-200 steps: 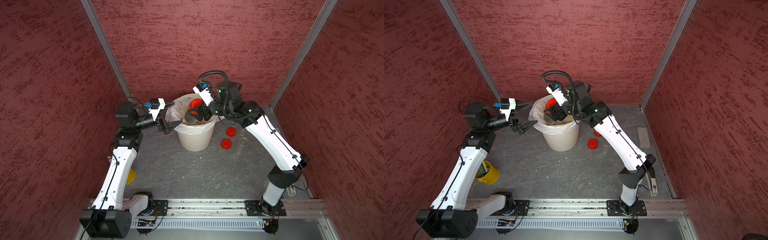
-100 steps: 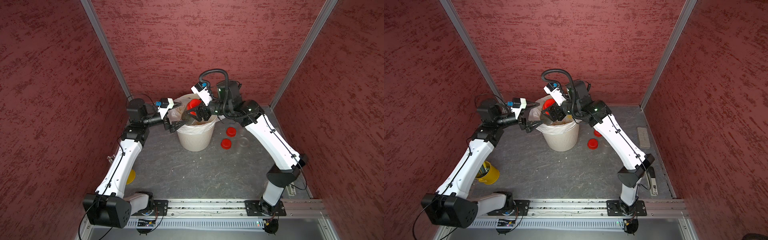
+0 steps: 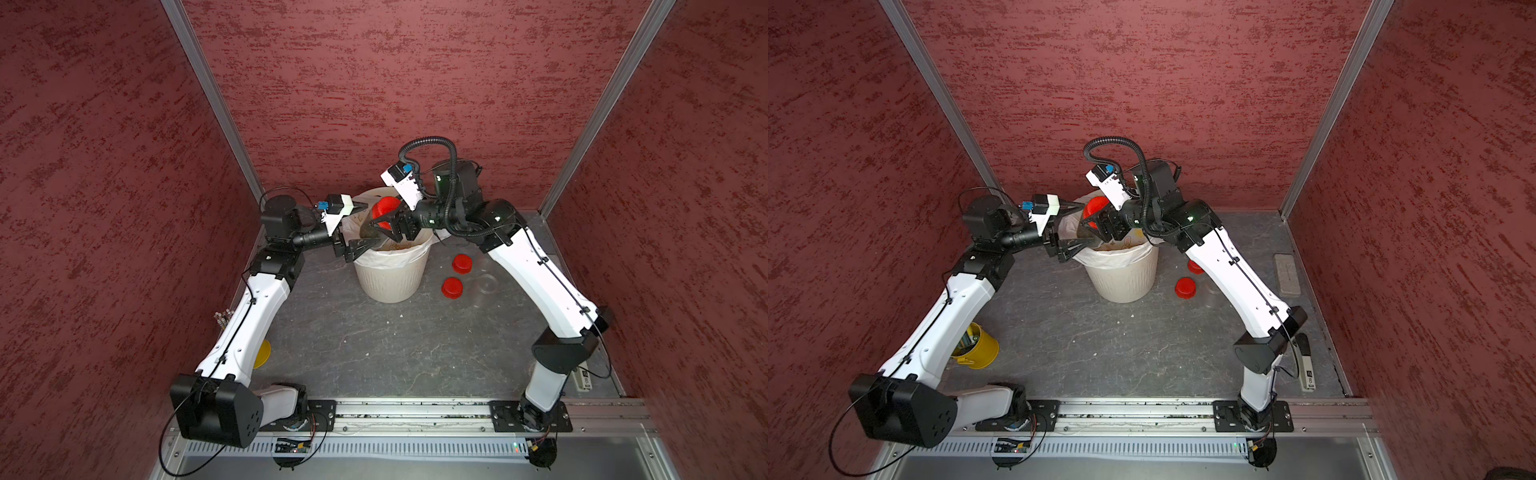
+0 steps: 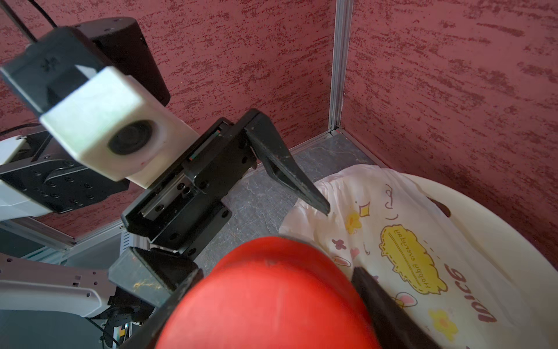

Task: Empty moldy tea leaves from jars
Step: Pick up the jar from the center of the board.

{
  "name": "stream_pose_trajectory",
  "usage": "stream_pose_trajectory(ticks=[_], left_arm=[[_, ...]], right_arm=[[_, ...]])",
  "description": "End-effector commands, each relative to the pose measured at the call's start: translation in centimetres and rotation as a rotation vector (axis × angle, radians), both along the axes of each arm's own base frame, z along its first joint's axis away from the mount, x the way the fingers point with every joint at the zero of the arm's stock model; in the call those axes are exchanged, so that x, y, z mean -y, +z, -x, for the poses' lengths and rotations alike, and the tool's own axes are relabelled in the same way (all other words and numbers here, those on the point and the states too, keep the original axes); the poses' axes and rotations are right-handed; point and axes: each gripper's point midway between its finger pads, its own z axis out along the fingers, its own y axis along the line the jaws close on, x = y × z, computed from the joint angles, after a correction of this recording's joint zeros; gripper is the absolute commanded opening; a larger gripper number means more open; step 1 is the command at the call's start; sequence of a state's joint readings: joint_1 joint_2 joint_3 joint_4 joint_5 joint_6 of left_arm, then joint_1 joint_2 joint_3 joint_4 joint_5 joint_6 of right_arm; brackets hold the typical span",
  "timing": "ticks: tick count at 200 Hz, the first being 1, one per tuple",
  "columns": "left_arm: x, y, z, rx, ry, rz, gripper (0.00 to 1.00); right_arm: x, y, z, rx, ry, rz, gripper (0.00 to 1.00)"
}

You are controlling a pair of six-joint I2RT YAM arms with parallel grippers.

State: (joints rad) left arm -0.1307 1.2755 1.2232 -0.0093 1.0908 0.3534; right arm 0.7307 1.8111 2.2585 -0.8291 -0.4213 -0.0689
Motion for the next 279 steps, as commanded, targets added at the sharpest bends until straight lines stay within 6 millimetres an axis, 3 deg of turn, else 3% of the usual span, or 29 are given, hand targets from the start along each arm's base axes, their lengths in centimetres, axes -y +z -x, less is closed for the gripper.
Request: stream_pose_trajectory(ticks=[1, 65, 119, 155, 220, 248, 279], left_arm=[[0.4, -0.6, -0.6, -0.006, 0.004, 0.003, 0.98], [1.1, -0.8, -0.7, -0.011, -0.016, 0.006, 0.96], [1.1, -0.8, -0.6, -0.01, -0.018, 0.006, 0.83], [1.0, -0.9, -0.5, -0.01, -0.016, 0.003, 0.8], [0.5, -1.6, -0.2, -0.024, -0.01, -0.003, 0.71], [0.1, -1.4, 0.1, -0.02, -0.009, -0.002, 0.68], [0.0, -1.5, 0.1, -0.025, -0.015, -0.004, 0.66]], right_arm=[[-0.5, 2.7, 1.1, 0.059, 0.055, -0.065, 0.39], [-0.8, 2.7, 1.2, 0.057, 0.059, -0.077, 0.38], [-0.9, 2.4, 1.3, 0.048, 0.068, -0.083, 0.38], [-0.9, 2.2, 1.2, 0.044, 0.064, -0.082, 0.39], [-0.6, 1.1, 0.4, 0.034, 0.018, -0.049, 0.57], [-0.5, 1.2, 0.4, 0.036, 0.014, -0.047, 0.76], [-0.2, 1.7, 0.4, 0.052, 0.0, -0.053, 0.87]])
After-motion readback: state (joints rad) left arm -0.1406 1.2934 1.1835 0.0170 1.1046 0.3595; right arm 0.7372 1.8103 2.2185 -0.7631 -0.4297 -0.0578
